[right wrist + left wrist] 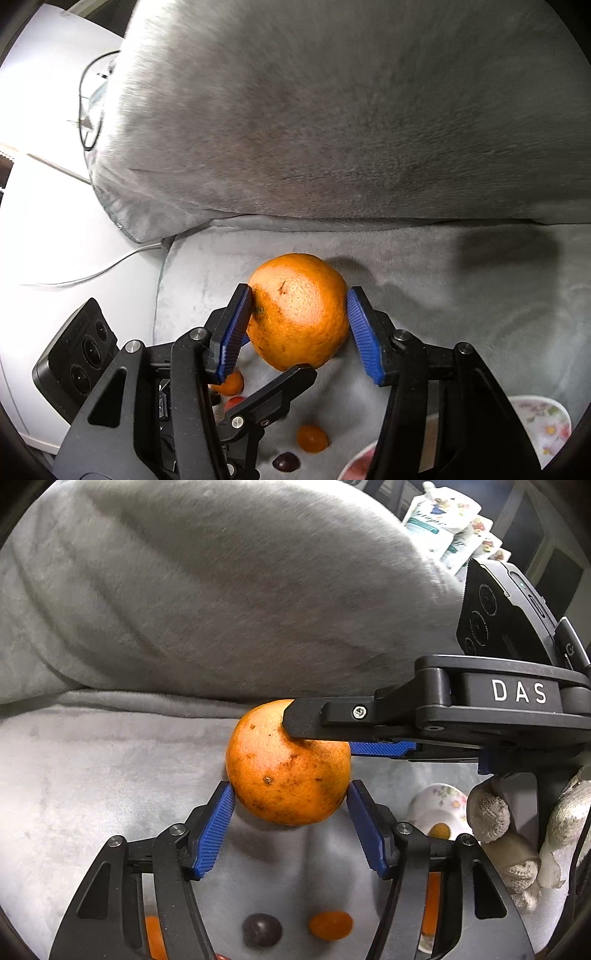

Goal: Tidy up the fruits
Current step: 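Carry the large orange onto the white plate and open the right gripper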

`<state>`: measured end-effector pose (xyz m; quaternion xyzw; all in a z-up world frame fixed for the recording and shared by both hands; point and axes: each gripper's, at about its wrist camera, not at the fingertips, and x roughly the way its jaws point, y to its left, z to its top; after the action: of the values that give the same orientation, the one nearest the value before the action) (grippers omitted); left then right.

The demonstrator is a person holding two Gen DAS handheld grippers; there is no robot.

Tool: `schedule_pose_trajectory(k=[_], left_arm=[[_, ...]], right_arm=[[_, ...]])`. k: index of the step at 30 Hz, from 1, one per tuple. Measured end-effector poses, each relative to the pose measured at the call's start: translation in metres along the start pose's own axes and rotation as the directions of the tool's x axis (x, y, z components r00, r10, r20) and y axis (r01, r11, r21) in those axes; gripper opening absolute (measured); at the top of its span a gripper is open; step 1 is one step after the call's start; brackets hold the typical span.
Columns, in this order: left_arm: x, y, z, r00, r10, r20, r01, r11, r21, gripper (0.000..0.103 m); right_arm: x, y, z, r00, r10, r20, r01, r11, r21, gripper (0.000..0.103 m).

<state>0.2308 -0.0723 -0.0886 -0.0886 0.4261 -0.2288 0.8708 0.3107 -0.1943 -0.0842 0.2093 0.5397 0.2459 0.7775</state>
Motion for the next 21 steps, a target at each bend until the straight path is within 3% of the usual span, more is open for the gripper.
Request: schedule_pose_trajectory(k=[13, 21], left_arm=[[-0.037, -0.048, -0.012, 0.998, -0.037, 0.057, 0.032, 0.996, 0.085, 0.063], [-0.035, -0.079, -0.022, 0.996, -0.074, 0.056, 0.065, 0.988, 0.14, 0.063]], right_arm=[[-0.061, 0.001, -0.029, 0.996, -0.004, 0.093, 0.006, 1.0, -0.018, 0.056], [-0.105, -0.024, -0.053, 0.989, -0.014, 0.146, 0.013, 1.0, 0.005, 0.056]])
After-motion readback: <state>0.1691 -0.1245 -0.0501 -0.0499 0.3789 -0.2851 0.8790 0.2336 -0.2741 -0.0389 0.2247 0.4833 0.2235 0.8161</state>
